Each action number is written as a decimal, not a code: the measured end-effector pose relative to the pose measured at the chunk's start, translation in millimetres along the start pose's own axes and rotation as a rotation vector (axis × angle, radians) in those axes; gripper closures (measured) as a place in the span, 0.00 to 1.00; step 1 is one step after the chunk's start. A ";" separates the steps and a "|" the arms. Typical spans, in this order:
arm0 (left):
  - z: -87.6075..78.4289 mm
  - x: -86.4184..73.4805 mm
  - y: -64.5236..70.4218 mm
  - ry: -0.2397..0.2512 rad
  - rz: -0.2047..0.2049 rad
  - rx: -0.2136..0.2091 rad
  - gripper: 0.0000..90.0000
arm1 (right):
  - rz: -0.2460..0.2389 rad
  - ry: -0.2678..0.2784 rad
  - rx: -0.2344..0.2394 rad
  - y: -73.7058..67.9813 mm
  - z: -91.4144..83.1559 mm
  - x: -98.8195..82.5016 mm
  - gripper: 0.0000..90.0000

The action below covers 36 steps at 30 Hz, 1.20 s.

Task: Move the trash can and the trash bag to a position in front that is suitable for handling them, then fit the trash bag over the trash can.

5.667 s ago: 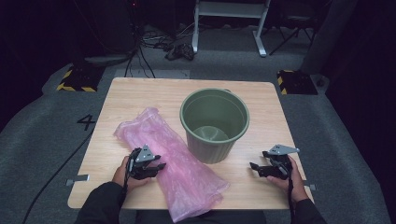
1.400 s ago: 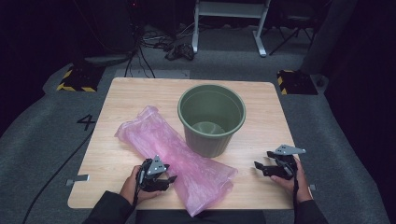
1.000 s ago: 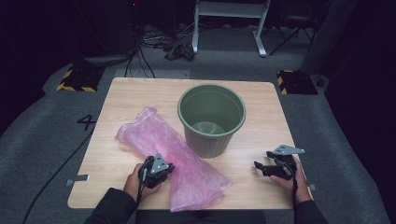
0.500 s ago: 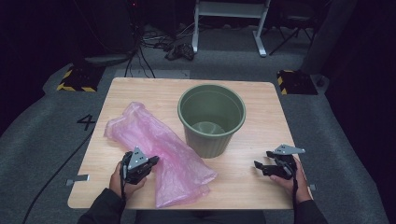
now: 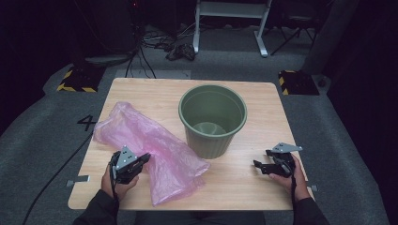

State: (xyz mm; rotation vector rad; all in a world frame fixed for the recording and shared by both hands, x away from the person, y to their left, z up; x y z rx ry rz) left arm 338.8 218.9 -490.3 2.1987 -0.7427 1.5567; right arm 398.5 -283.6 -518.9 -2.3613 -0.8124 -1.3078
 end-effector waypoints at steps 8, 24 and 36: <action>-4.7 1.7 0.1 0.012 0.006 0.003 0.99 | -0.009 -0.015 0.001 -1.3 2.7 -0.1 0.24; -6.8 8.5 -7.4 0.044 -0.002 0.019 1.00 | -0.008 -0.008 -0.001 -2.1 2.8 -1.3 0.22; -14.8 19.2 -8.9 0.098 -0.009 0.041 1.00 | -0.005 -0.006 -0.004 -2.2 2.1 -1.9 0.22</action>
Point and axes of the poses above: each handheld gripper's, and its own axes: z roughly forward along the jaws, x roughly out of its top, y roughly to its right, the point moved 3 cm from there along z, roughly forward along the jaws, and after that the axes turned 11 degrees about y, right-handed, at the moved point
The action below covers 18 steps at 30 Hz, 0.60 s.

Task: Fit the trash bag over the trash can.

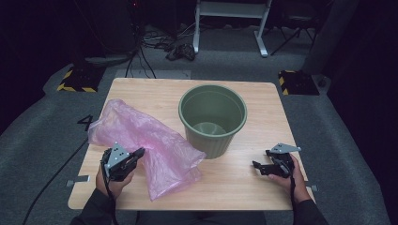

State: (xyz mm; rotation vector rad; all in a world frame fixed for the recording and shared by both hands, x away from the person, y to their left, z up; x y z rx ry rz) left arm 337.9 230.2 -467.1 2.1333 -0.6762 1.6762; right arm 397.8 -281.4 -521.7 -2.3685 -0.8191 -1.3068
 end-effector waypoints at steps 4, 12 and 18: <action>-4.7 5.7 -0.7 0.030 -0.002 -0.006 1.00 | 0.000 0.002 0.000 0.1 -0.3 -0.3 0.22; -20.7 18.8 1.7 0.093 0.014 -0.028 1.00 | -0.001 0.002 0.002 0.4 -0.4 -0.4 0.22; -32.6 28.0 1.3 0.142 0.012 -0.021 1.00 | 0.001 0.001 -0.001 -0.1 -1.2 -0.9 0.22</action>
Point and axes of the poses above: each handheld gripper's, and its own axes: z roughly forward along the jaws, x roughly out of its top, y roughly to its right, the point moved 3 cm from there along z, roughly forward along the jaws, and after that the axes turned 11 degrees about y, right-handed, at the moved point
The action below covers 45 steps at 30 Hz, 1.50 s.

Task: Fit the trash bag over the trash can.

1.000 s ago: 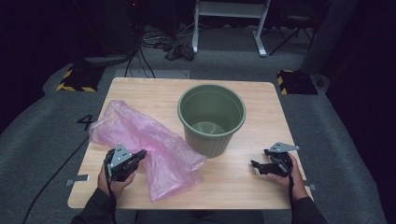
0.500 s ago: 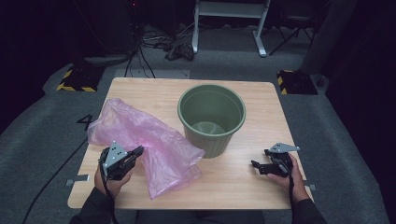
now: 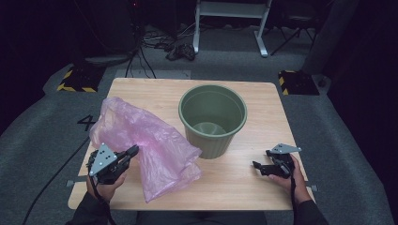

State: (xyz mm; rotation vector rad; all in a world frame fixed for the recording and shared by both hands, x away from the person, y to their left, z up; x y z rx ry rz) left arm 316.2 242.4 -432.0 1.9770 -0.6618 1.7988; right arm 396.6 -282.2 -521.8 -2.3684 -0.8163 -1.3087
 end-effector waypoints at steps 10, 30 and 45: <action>-11.8 18.8 -3.7 0.070 -0.012 0.005 1.00 | 0.000 0.000 0.002 0.2 0.1 0.1 0.22; -26.4 51.0 -17.8 0.184 -0.050 0.024 1.00 | 0.001 0.000 0.000 0.0 0.1 0.1 0.22; -2.6 107.4 -16.0 0.227 -0.002 0.037 1.00 | 0.004 0.000 0.003 0.7 0.1 0.3 0.22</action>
Point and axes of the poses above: each handheld gripper's, and its own axes: z roughly forward along the jaws, x roughly out of its top, y roughly to its right, the point moved 3 cm from there along z, roughly forward along the jaws, and after that the axes turned 11 degrees about y, right-handed, at the moved point
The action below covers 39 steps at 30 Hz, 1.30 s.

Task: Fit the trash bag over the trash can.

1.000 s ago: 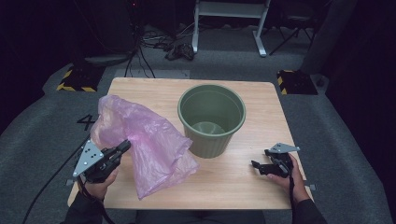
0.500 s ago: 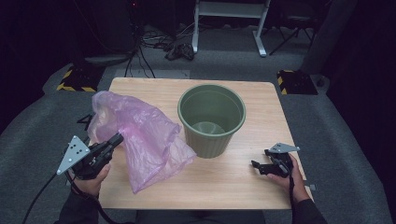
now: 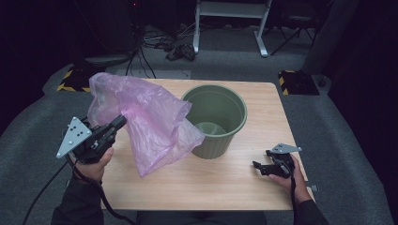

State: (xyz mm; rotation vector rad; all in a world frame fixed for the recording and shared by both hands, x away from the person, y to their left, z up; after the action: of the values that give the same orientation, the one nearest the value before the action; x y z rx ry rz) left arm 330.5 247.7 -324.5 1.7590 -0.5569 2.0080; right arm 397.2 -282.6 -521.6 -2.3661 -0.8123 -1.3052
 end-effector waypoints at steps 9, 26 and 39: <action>36.5 26.6 13.9 -0.014 0.070 0.002 1.00 | 0.005 -0.001 0.002 0.6 0.1 0.3 0.22; 109.8 4.6 50.8 -0.167 0.183 0.024 1.00 | 0.033 0.019 0.004 6.4 -4.4 6.1 0.25; 134.1 -12.4 53.2 -0.249 0.202 0.095 1.00 | -0.032 0.269 0.072 -17.6 -60.5 88.9 0.29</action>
State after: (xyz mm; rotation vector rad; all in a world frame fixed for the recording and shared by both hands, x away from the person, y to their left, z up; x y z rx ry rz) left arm 413.7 129.2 -321.8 2.1034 -0.7554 1.9861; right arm 383.5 -271.5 -414.1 -2.0720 -0.8017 -1.5375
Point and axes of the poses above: each handheld gripper's, and its own axes: z roughly forward along the jaws, x roughly out of its top, y roughly to its right, the point moved 3 cm from there along z, roughly forward along the jaws, and after that the axes turned 11 degrees about y, right-handed, at the moved point
